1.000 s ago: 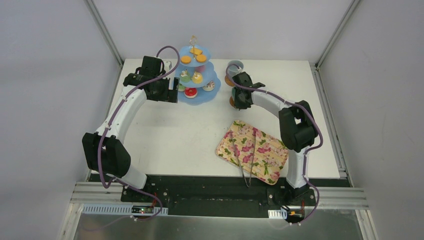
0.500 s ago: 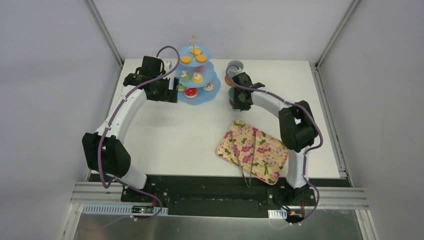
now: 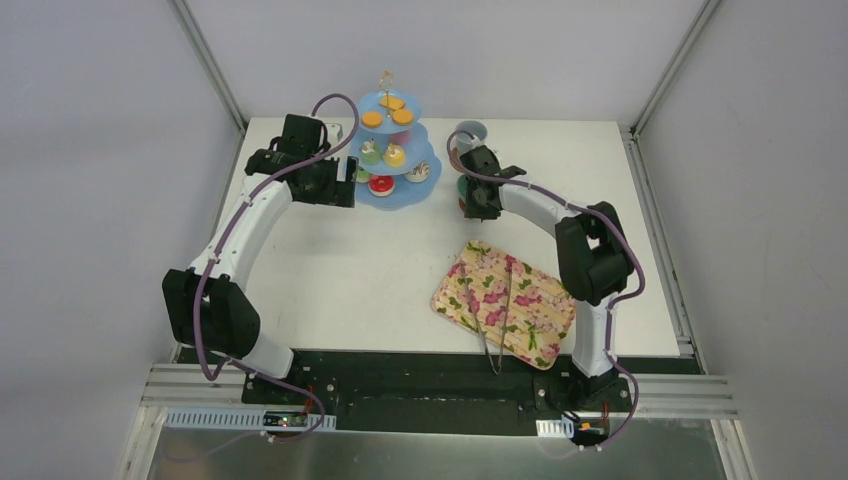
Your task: Serve the afternoon tea
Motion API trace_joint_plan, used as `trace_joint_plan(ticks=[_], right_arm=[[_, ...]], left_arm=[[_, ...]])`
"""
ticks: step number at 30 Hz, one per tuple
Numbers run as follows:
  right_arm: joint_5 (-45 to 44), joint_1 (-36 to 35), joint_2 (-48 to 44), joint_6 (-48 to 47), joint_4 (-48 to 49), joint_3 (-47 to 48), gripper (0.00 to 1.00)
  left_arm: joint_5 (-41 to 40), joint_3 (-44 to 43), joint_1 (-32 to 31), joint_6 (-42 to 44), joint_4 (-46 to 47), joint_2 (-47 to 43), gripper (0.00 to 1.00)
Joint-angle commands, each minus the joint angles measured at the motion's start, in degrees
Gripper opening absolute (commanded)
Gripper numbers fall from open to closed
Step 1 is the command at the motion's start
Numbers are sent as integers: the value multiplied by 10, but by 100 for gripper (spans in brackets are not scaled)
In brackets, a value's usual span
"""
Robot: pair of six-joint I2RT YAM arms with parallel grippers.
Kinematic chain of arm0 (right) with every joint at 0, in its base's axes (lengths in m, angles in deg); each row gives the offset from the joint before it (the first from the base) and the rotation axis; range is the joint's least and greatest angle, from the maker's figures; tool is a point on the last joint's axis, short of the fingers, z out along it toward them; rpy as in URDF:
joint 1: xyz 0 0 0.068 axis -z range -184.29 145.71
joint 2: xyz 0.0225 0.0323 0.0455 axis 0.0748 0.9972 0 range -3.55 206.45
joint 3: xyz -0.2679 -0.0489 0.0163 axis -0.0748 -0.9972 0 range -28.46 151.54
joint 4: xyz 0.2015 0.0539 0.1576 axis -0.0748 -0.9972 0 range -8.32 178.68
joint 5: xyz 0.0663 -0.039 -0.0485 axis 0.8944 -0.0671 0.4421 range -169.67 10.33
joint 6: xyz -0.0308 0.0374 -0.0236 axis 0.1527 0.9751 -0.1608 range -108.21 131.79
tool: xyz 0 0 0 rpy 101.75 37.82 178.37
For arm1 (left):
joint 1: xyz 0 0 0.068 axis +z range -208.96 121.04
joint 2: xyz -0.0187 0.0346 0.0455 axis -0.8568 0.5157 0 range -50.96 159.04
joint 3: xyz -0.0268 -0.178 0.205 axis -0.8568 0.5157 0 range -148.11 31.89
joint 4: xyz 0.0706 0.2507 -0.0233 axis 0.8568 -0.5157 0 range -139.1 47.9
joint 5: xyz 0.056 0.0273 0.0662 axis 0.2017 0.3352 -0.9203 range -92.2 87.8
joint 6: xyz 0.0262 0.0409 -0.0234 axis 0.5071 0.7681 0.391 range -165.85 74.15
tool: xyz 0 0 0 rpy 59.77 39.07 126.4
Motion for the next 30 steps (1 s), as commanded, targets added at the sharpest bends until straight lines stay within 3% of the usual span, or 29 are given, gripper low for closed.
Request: trace_joint_plan(ticks=[1, 8, 30], right_arm=[[-35, -6, -7, -13, 7, 36, 32], [-34, -10, -13, -21, 6, 34, 12], [-30, -15, -53, -21, -26, -2, 4]], left_arm=[[1, 4, 7, 2, 4, -25, 94], [1, 3, 7, 3, 4, -23, 94], [8, 2, 7, 2, 5, -15, 94]])
